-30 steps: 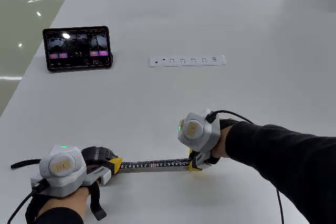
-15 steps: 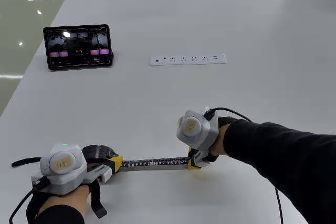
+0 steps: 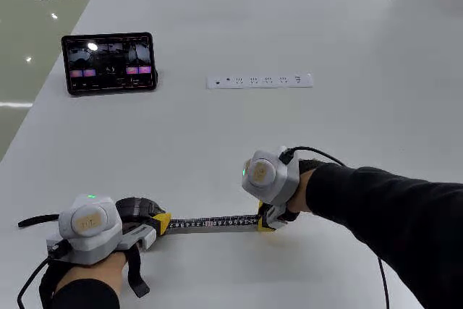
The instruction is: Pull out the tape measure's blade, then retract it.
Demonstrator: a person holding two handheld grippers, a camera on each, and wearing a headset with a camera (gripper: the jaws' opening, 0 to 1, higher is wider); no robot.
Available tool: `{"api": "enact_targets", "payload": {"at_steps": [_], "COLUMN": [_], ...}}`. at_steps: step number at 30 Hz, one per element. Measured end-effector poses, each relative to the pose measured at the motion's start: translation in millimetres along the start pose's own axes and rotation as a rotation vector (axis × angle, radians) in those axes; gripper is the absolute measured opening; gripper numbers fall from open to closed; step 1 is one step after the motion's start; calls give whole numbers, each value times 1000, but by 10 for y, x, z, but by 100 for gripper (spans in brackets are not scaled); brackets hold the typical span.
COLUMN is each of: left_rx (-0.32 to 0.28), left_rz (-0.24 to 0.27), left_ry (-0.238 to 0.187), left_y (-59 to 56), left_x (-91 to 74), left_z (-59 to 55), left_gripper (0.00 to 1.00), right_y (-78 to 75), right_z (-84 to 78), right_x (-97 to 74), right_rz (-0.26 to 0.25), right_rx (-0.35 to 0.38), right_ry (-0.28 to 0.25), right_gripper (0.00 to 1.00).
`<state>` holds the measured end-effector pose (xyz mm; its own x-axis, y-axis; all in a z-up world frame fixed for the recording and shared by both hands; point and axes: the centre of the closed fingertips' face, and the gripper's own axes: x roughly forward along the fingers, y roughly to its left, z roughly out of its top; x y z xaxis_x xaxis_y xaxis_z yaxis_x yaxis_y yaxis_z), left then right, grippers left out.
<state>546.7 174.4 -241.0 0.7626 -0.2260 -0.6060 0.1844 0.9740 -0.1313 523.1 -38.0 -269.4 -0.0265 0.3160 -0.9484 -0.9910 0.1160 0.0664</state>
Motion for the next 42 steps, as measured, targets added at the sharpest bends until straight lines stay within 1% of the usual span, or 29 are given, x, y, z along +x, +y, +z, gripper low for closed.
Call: {"api": "enact_targets", "payload": {"at_steps": [7, 12, 18, 24, 29, 35, 42], "left_rx": [-5, -10, -11, -5, -16, -19, -3], "left_rz": [-6, -16, -29, -36, -41, -46, -42], "left_ry": [-6, -8, -14, -11, -14, -9, 7], "left_y": [2, 2, 6, 3, 6, 8, -5], "left_x": [-4, -9, -13, -8, -11, -13, -8], "left_z": [1, 4, 6, 3, 5, 0, -5], "left_gripper": [60, 60, 60, 60, 60, 60, 60], "right_y": [-2, -9, -11, -8, -11, -4, -1], "right_z": [15, 21, 32, 46, 52, 65, 78], "right_x": [4, 7, 22, 30, 39, 48, 59], "right_rz": [-1, 7, 8, 9, 11, 13, 7], "right_rx": [6, 13, 0, -7, -22, -15, -23], "right_ry": [-2, -9, -6, -4, -7, -11, -12], "right_gripper": [10, 10, 10, 10, 10, 10, 10]}}
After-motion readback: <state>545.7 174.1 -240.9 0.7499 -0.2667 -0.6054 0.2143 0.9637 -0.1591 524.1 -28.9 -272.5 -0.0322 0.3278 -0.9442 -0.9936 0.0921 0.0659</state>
